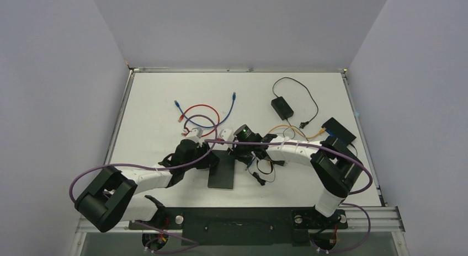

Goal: Insert the plug into the switch port
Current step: Insert the power into the switch port.

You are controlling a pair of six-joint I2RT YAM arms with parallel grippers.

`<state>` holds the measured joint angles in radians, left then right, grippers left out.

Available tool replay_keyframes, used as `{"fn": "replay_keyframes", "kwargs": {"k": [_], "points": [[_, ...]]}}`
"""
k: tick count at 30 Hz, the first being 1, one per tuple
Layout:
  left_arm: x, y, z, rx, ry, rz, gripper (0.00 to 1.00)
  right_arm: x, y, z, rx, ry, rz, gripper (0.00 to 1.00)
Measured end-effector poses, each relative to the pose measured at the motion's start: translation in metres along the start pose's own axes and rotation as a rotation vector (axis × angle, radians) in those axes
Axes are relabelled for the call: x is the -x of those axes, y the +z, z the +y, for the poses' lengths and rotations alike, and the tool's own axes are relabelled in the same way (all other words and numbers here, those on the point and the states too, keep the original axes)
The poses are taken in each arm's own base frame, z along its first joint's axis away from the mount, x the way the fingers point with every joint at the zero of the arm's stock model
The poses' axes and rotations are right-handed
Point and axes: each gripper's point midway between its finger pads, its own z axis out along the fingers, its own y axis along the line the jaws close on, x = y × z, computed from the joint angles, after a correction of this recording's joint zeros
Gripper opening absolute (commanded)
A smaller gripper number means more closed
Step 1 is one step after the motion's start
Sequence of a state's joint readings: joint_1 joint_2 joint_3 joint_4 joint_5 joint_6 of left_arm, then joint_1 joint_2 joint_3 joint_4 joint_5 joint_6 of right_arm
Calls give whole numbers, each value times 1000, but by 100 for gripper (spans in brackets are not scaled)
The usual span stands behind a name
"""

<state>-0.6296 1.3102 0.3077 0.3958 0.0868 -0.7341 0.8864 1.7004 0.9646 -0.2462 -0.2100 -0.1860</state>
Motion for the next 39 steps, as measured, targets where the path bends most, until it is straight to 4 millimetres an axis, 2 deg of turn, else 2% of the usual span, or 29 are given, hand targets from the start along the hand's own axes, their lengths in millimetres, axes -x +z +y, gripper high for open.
{"fn": "replay_keyframes", "kwargs": {"k": [6,11,19,23,28,33,39], "points": [[-1,-6,2,43,44,25,49,14,-2,-5,-1,-29,-64,0],[-8,-11,-2,54,67,85,56,16,-6,-4,-6,-51,-100,0],[-10,-26,-5,82,78,155,58,23,-17,3,-2,-72,-180,0],[-2,-38,-1,119,83,157,58,32,-20,10,-1,-97,-247,0],[19,-51,9,159,44,95,59,41,-19,24,25,-127,-297,0],[36,-60,9,160,29,31,60,40,-16,28,32,-125,-301,0],[40,-67,12,181,23,17,60,34,-10,29,31,-122,-279,0]]}}
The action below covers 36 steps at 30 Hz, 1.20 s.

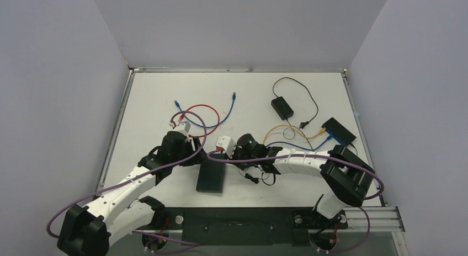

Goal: Insert the plug into the switch port
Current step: Insert the power into the switch port.

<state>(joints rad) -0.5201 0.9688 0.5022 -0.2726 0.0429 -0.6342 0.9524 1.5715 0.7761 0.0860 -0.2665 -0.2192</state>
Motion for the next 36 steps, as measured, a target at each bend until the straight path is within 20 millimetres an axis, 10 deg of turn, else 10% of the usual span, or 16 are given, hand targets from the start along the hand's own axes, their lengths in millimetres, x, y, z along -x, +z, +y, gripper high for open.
{"fn": "replay_keyframes", "kwargs": {"k": [25,36], "points": [[11,-18,7,22,-28,-62,60,-56,-13,-52,-269,255,130,0],[7,-18,3,-1,-33,-40,61,-49,-22,-55,-295,276,112,32]]}}
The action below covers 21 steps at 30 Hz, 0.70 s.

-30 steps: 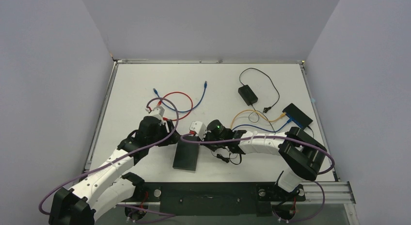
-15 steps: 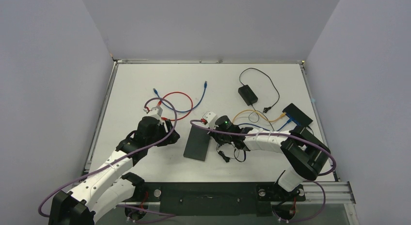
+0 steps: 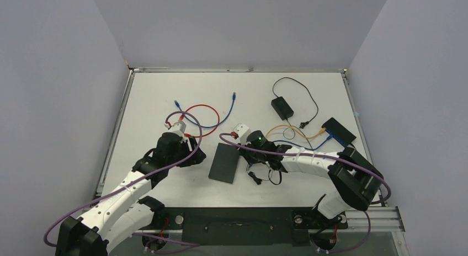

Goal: Insert the plug into the switch port
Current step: Insert the power into the switch port, then adjust the power at the center of the board.

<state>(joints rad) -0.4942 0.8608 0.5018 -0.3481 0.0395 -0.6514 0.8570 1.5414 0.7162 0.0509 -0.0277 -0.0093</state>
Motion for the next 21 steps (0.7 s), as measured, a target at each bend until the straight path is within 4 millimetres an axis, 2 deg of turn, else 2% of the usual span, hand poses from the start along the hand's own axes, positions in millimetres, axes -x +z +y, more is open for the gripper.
{"fn": "replay_keyframes", "kwargs": {"k": [1,3,4,6,11,14,17,21], "points": [[0,0,0,-1,0,0,61,4,-4,-3,-14,8,-11,33],[0,0,-1,-3,0,2,61,13,-15,-9,-46,33,-38,45],[0,0,-1,-5,0,3,61,19,-21,-13,-65,52,-56,73],[-1,0,-2,-10,0,4,61,29,-36,-22,-114,96,-88,83],[0,1,-6,-33,0,2,61,50,-81,-49,-263,190,-185,86],[1,2,-9,-50,-1,-2,61,58,-112,-68,-371,307,-258,98],[1,4,-11,-66,0,-2,61,53,-137,-87,-485,455,-302,100],[0,7,-14,-95,-1,-1,61,32,-160,-106,-600,630,-337,100]]}}
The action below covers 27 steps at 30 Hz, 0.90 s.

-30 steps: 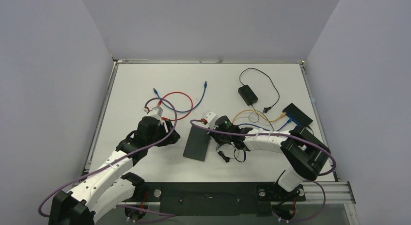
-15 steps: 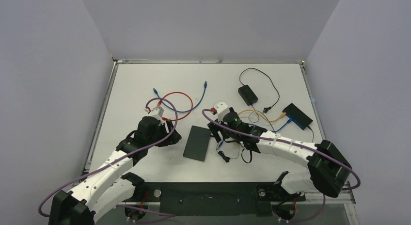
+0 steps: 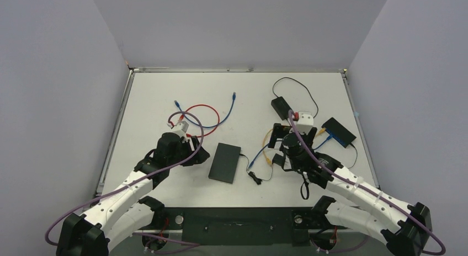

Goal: Insert the plug into the switch port
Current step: Adjust the power at the center of the board.

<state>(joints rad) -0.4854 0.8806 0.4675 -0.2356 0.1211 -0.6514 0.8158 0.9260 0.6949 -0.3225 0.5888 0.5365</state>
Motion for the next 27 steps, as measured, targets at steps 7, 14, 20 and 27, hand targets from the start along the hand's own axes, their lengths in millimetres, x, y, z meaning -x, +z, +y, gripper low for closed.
{"fn": "replay_keyframes", "kwargs": {"k": [7,14,20,27], "points": [[-7,5,-4,-40,-1,25,60,-33,-10,-30,-106,147,66,92],[-7,5,-11,-83,2,34,61,-75,-8,-42,-199,232,170,90],[-14,6,-11,-99,0,57,61,-104,1,-44,-279,224,253,89],[-17,5,-12,-109,0,63,61,-133,12,-47,-356,170,335,89]]}}
